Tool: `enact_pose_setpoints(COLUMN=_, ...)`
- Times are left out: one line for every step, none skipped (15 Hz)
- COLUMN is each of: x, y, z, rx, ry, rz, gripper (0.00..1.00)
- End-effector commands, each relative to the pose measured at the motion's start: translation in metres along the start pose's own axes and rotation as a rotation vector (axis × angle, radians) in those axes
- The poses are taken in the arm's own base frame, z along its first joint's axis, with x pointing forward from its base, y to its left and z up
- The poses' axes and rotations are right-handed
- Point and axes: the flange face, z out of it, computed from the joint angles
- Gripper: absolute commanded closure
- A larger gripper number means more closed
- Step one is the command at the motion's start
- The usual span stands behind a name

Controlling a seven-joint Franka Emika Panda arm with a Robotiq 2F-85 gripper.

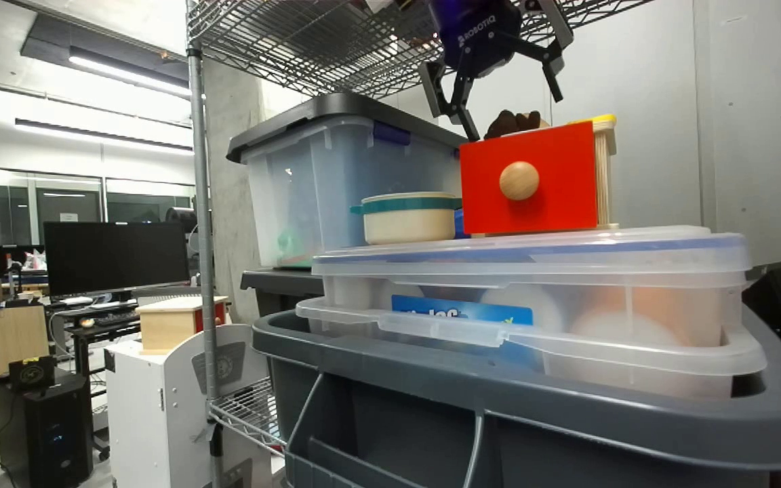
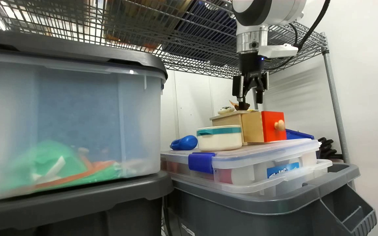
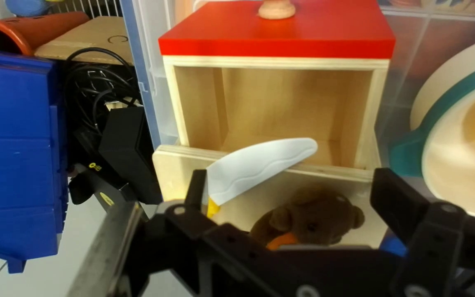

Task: Put the brown plush, the teddy toy and the white toy in the drawer, and the scissors in the white container

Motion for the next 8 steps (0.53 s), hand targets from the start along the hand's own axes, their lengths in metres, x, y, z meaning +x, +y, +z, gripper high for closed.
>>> enact_pose_setpoints(x=0.0017, y=0.0014, z=-0.0044, rx=0.010, ry=0.013, rz=-0.006, gripper=0.06)
enact_pose_setpoints(x=0.0019, y=0.0014, z=-0.0051, rx=0.010, ry=0.014, rz=-0.006, gripper=0.11)
enact_pose_setpoints(x=0.0023, y=0.0017, z=-0.0059, rx=0.008, ry=0.015, rz=-0.007, gripper=0.20)
enact_pose_setpoints(x=0.0026, y=0.0018, z=-0.0063, rx=0.008, ry=0.015, rz=-0.006, gripper=0.25)
enact_pose_setpoints(x=0.0029, y=0.0018, z=-0.0060, rx=0.008, ry=0.016, rz=-0.007, gripper=0.38)
enact_pose_setpoints(x=0.0032, y=0.0015, z=-0.0054, rx=0.011, ry=0.015, rz=-0.007, gripper=0.45)
enact_pose_setpoints(x=0.0037, y=0.0014, z=-0.0055, rx=0.012, ry=0.015, rz=-0.006, gripper=0.54)
enact_pose_setpoints(x=0.0040, y=0.0013, z=-0.0051, rx=0.013, ry=0.015, rz=-0.005, gripper=0.61)
